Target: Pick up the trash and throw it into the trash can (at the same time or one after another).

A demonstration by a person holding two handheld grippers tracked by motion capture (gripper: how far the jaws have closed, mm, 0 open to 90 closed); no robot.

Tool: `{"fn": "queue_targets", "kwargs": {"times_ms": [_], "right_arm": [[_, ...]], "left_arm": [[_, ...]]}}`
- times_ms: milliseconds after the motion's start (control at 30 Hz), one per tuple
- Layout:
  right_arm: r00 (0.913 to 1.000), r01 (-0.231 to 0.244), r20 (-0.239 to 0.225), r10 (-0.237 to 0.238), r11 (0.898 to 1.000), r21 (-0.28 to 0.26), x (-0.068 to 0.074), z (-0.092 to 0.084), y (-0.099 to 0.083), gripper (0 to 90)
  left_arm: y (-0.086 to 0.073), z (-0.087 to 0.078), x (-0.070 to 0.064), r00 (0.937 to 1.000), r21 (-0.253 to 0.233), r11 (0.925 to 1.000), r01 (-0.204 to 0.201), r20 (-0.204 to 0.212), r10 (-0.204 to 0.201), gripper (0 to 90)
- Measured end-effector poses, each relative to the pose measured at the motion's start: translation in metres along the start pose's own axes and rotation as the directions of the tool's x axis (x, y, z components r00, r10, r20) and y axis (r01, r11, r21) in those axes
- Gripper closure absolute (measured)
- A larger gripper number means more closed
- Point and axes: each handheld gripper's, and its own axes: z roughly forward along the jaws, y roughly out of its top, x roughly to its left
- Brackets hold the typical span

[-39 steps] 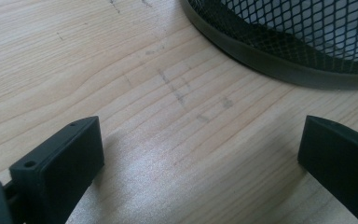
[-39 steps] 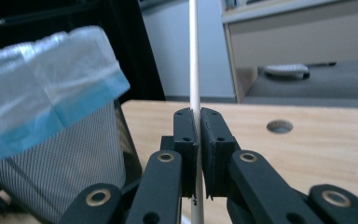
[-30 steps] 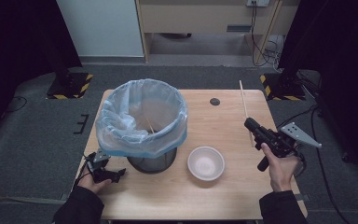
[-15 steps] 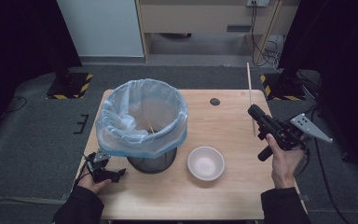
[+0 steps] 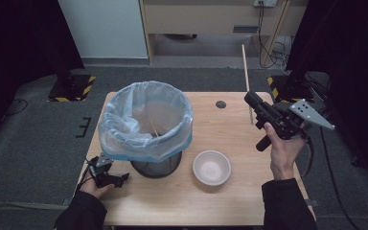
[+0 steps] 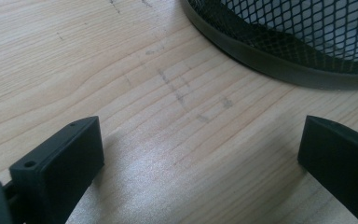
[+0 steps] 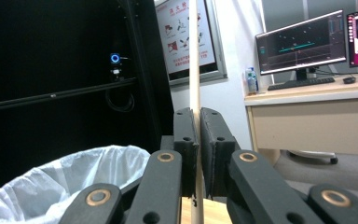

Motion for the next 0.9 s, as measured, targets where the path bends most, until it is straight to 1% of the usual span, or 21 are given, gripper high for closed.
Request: {"fn": "queue_targets", "kwargs": {"times_ms": [300,900], "right_arm": [[0.9989,0.008,-0.045,-0.008,1.0,-0.007,0.017,0.023,0.011,86.0],[0.9928,0.039,-0.113,-0.039,0.999,-0.008,0.047,0.058,0.025,86.0]], "left_arm": [[0.0,0.0,0.0,1.0,0.0,1.0,0.0,0.0,0.0,0.0],[0.0,0.0,0.0,1.0,0.0,1.0,-0.002,0.002,0.002,0.0]]}}
